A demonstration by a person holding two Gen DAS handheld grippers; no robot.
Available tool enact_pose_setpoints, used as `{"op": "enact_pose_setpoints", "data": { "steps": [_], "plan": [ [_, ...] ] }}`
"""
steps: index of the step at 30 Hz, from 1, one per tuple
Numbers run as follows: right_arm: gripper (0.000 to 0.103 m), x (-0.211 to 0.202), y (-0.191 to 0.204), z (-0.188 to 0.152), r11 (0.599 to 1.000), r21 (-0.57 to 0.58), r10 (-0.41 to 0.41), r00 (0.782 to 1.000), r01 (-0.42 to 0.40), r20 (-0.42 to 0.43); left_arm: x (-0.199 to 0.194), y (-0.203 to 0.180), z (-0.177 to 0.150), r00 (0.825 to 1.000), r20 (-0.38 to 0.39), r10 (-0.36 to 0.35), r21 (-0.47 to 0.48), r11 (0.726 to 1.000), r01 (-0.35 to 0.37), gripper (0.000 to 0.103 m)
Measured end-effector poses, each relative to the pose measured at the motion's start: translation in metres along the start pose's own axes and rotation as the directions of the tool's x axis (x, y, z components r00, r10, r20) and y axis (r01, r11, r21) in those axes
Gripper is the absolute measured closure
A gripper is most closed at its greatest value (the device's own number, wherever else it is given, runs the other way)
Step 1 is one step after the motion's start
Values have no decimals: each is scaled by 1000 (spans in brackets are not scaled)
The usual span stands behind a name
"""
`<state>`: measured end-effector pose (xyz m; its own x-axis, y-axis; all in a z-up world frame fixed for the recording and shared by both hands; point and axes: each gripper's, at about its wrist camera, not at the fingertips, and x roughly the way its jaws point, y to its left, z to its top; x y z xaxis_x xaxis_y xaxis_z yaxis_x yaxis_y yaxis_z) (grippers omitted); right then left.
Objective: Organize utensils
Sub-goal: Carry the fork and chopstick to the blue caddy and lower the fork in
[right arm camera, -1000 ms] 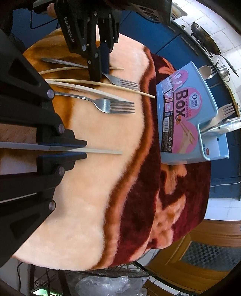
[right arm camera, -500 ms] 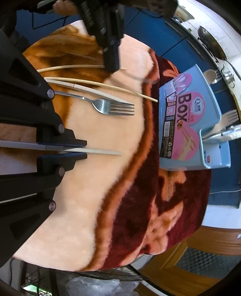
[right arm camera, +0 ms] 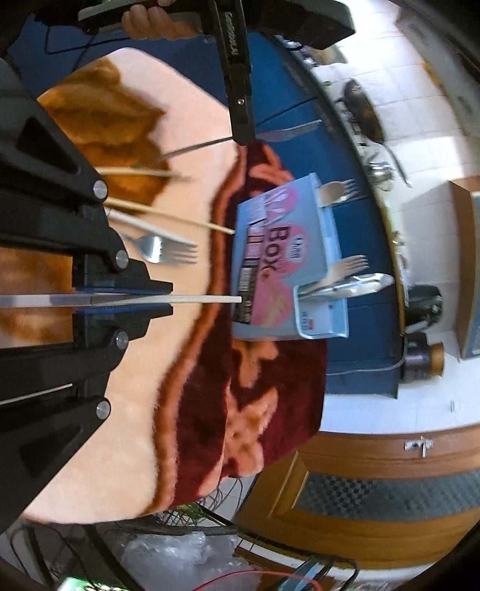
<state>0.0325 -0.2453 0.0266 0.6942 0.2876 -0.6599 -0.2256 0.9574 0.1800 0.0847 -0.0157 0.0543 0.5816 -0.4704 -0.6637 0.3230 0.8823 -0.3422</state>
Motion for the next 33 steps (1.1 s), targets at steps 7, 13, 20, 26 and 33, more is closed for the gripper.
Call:
{"op": "enact_pose_setpoints", "data": {
  "steps": [7, 13, 20, 26, 33],
  "plan": [
    [97, -9, 7, 1, 1000, 20, 19, 995, -21, 101, -33, 2, 24, 991, 125, 37, -14, 999, -36, 99],
    [97, -12, 8, 3, 999, 23, 32, 987, -36, 157, -59, -2, 58, 966, 240, 93, -10, 996, -94, 99],
    [96, -7, -1, 5, 996, 51, 63, 982, -73, 176, -65, -7, 98, 916, 350, 197, 1, 978, -211, 99],
    [96, -5, -11, 5, 994, 76, 61, 981, -76, 186, -43, 1, 121, 892, 390, 228, -15, 970, -241, 99],
    [96, -8, -14, 15, 994, 91, 39, 975, -60, 221, -9, 12, 121, 888, 393, 239, 5, 965, -261, 99]
  ]
}}
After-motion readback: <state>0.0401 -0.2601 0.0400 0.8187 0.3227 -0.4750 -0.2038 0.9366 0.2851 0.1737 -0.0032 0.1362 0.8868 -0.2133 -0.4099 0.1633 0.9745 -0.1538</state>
